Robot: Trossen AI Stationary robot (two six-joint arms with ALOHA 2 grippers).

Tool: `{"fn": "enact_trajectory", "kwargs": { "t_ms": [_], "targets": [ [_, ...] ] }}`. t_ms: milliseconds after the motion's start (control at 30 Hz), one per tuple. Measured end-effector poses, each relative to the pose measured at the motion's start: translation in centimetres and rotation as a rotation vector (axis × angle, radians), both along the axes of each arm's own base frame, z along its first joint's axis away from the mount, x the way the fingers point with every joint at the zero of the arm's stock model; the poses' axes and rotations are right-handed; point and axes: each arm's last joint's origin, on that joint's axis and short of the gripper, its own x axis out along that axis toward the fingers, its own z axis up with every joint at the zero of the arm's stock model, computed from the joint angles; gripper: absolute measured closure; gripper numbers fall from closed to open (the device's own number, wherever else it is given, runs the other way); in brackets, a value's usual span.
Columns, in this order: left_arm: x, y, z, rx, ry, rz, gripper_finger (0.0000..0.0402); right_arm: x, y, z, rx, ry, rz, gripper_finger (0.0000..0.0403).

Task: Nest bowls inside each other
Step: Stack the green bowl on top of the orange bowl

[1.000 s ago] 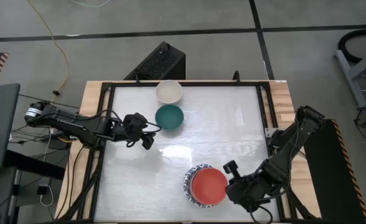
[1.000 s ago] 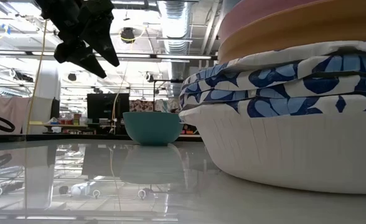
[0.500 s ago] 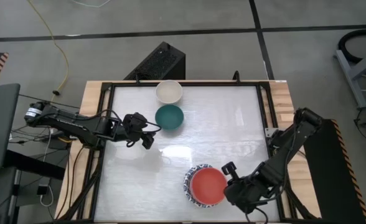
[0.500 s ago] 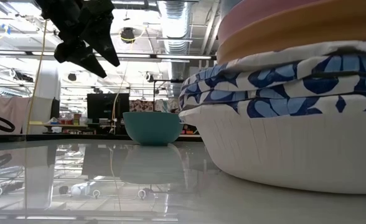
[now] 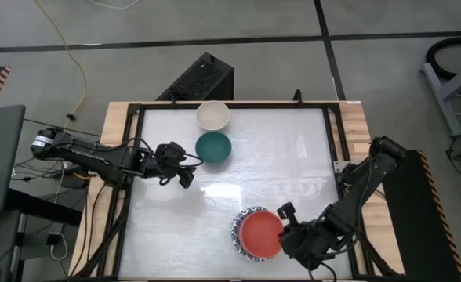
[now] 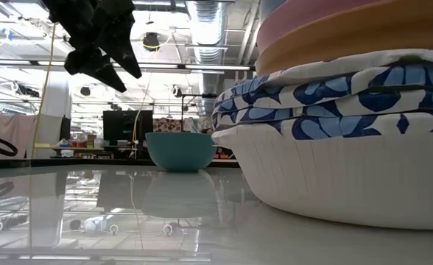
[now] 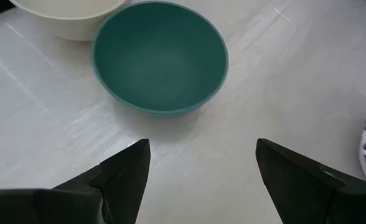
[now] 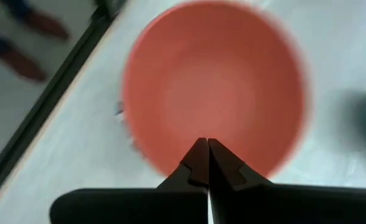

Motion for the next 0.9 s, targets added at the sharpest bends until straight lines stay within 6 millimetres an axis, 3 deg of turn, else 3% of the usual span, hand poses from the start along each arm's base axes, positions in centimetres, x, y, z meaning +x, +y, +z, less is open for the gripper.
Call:
{"fn": "enact_trajectory", "kwargs": {
  "t_ms": [133,467,733,800,900],
  "targets": [
    [0.1,-0.1,0.1,-0.016,-0.004,-0.042,0.012,0.3,-1.7,1.9,-0.008,-0.11,-0.105,0.0391],
    [0.4,-0.1,0.3,0.058,-0.007,-0.104,0.012,2.4,-8.6,4.6,0.111,-0.191,-0.414,0.0386],
    [0.7,-0.1,0.7,0.098,-0.043,-0.113,0.012,5.7,-16.7,5.2,0.17,-0.254,-0.725,0.0382],
    [0.7,-0.1,0.7,0.088,-0.049,-0.102,0.012,6.8,-18.4,4.9,0.18,-0.25,-0.731,0.0376],
    [0.7,-0.1,0.7,0.076,-0.052,-0.092,0.012,8.4,-20.3,4.3,0.132,-0.213,-0.563,0.0359]
  ]
}}
